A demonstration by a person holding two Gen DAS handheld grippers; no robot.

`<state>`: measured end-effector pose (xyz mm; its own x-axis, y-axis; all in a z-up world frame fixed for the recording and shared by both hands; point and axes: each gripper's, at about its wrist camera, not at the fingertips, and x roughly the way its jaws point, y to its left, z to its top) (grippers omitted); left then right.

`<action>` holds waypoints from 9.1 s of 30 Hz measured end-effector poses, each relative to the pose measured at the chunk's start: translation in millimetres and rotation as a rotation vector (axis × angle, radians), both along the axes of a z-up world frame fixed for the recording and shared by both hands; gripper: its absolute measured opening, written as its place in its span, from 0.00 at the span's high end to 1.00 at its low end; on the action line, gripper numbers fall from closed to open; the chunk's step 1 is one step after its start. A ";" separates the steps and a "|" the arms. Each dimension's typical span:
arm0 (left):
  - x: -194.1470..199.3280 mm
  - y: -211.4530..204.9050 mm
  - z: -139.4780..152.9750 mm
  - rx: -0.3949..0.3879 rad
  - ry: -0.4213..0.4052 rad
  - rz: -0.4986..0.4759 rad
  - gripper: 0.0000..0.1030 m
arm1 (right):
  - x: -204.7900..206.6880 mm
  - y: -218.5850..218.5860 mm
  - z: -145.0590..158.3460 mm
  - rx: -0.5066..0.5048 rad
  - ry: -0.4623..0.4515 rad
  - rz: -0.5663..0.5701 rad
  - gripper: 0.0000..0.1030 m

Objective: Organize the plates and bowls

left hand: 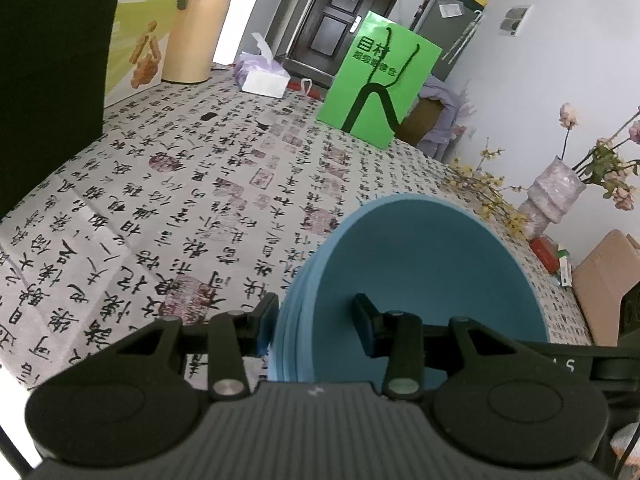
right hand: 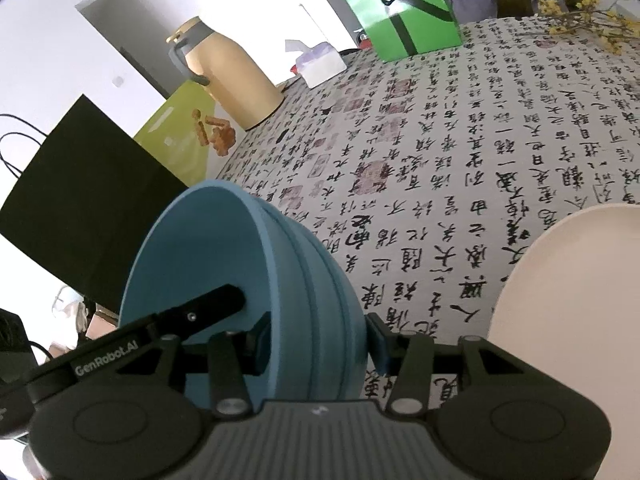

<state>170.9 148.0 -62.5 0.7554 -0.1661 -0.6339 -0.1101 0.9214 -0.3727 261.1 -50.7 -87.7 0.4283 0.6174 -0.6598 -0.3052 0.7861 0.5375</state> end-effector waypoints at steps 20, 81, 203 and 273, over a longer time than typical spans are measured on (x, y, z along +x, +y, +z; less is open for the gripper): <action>6.0 -54.2 9.0 0.024 -0.015 -0.026 0.60 | -1.1 -55.8 2.2 0.031 -0.019 -0.033 0.54; 37.9 -154.7 3.4 0.081 -0.002 -0.189 0.60 | -6.1 -161.0 -14.7 0.097 -0.001 -0.204 0.54; -165.4 -147.2 -17.6 0.334 -0.536 -0.021 0.00 | -228.4 -173.4 -12.6 -0.183 -0.718 -0.389 0.00; -265.1 -154.1 -49.8 0.333 -0.616 -0.051 0.00 | -326.7 -156.6 -31.4 -0.287 -0.786 -0.403 0.00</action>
